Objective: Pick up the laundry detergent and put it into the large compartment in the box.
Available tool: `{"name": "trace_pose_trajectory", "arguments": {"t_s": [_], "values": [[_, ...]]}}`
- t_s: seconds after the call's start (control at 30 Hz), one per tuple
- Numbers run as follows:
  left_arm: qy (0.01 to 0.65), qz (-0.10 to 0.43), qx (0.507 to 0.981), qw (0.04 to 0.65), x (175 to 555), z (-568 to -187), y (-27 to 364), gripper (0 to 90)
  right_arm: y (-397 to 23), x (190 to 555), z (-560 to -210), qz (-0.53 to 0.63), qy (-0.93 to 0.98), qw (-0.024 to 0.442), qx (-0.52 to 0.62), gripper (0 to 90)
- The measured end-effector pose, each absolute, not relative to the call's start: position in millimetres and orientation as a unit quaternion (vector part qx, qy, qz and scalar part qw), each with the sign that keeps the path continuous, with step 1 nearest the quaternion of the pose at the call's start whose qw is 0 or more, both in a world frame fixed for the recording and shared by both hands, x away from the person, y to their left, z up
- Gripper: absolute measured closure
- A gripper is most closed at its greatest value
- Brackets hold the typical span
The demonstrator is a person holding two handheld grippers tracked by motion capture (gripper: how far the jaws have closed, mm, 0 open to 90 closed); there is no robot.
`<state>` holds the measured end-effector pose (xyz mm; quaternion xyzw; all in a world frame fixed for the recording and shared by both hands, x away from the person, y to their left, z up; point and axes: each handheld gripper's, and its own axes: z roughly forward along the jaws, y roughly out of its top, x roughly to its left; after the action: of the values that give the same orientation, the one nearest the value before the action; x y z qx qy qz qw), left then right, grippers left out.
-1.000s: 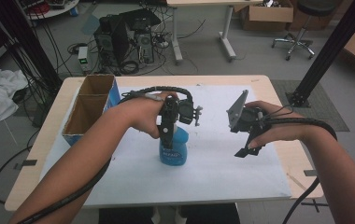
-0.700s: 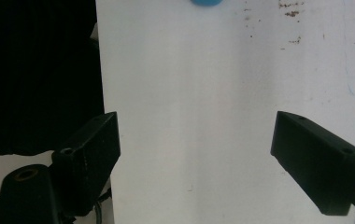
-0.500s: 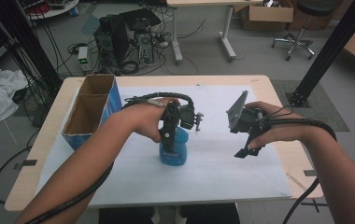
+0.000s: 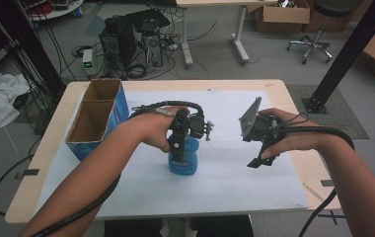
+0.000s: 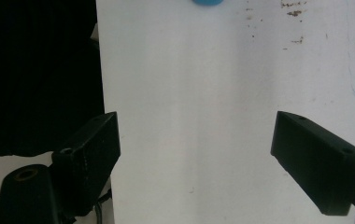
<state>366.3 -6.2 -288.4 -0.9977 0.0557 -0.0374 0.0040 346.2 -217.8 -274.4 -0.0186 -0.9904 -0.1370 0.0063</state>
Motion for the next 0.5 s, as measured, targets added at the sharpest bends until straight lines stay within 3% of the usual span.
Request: {"name": "trace_pose_trajectory", "arguments": {"t_s": [0.5], "values": [[0.059, -0.048, -0.997, -0.011, 368.3, -294.6, -1.6, 6.1, -217.0, 346.9, -275.9, -0.136, -0.99, 0.008, -0.018, 15.8]]}}
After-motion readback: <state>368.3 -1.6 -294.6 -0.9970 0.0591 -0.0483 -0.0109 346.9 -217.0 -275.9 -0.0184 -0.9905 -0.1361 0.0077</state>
